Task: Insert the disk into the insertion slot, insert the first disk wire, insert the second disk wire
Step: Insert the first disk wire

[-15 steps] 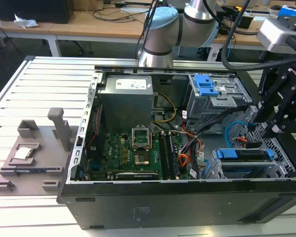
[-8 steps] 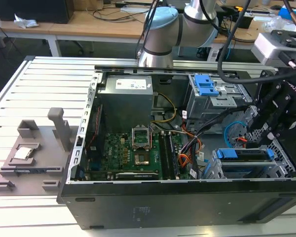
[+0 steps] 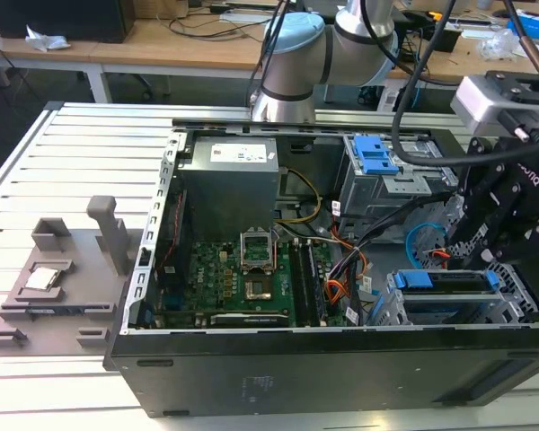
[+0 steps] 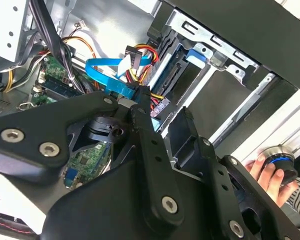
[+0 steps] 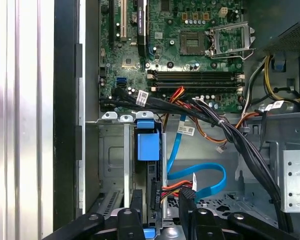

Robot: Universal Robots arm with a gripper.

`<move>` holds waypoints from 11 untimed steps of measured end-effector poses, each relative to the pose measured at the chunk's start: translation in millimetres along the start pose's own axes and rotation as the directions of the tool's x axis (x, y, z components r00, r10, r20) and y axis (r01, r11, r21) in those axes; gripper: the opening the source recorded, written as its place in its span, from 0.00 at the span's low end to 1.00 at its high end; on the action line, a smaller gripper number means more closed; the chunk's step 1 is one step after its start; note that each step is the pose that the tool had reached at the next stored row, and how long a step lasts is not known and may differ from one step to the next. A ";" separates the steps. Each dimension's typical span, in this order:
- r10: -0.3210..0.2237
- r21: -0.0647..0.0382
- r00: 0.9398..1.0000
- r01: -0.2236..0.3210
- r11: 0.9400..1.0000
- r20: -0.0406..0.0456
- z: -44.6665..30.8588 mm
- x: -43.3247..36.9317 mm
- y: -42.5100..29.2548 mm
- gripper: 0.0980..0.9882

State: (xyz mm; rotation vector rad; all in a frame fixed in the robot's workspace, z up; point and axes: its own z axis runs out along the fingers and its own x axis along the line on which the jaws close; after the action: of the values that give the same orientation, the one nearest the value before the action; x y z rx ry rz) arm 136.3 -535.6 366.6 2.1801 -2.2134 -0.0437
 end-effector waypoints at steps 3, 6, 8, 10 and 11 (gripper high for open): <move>0.000 0.000 1.000 0.000 1.000 0.000 5.4 0.8 0.0 0.36; 0.000 0.000 1.000 0.000 1.000 -0.002 9.5 2.3 0.4 0.36; -0.001 0.000 1.000 0.001 1.000 -0.002 11.5 3.1 0.6 0.36; -0.001 0.000 1.000 0.001 1.000 -0.004 12.5 3.7 0.6 0.36; -0.001 0.000 1.000 0.001 1.000 -0.004 12.5 3.7 0.6 0.36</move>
State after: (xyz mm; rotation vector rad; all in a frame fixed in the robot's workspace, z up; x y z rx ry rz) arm 135.1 -539.3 354.2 2.1791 -2.2107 -0.0394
